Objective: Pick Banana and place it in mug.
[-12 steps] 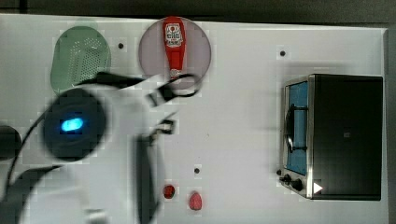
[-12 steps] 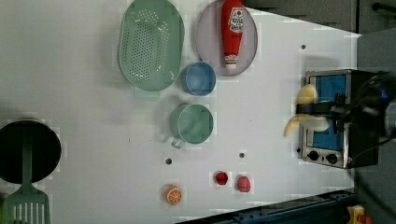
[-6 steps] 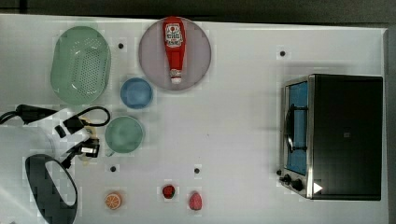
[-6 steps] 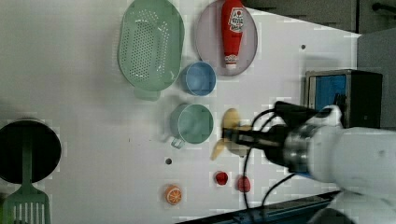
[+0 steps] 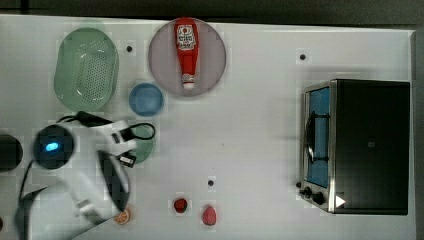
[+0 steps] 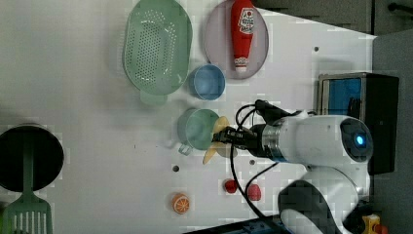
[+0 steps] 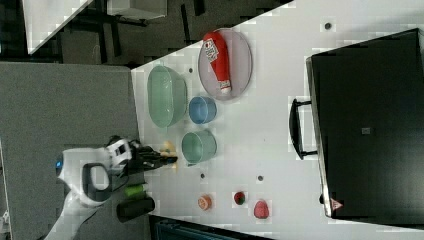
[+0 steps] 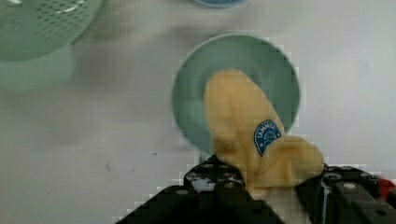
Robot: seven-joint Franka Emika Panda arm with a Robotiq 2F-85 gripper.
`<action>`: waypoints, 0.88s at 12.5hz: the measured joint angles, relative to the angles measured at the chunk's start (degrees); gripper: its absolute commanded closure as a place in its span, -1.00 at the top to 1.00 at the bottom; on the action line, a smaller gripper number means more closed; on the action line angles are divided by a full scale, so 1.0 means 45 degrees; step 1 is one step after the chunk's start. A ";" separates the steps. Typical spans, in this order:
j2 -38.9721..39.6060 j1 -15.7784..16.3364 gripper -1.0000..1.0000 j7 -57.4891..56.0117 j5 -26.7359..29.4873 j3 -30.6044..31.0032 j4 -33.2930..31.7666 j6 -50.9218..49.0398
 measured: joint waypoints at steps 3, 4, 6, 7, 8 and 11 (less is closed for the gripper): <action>0.0534 -0.0261 0.45 0.0025 -0.0064 -0.0445 -0.0696 0.0671; 0.0497 -0.0307 0.68 0.0023 -0.0030 -0.0392 -0.0970 0.0995; 0.0465 -0.0321 1.00 0.0028 -0.0035 -0.0177 -0.0920 0.0858; 0.0476 -0.0233 1.00 0.0035 -0.0040 -0.0180 -0.0721 0.0821; 0.0408 -0.0166 1.00 0.0034 0.0040 -0.0199 -0.0622 0.1163; -0.0844 -0.0087 1.00 0.0035 0.0239 -0.0466 -0.0472 0.0684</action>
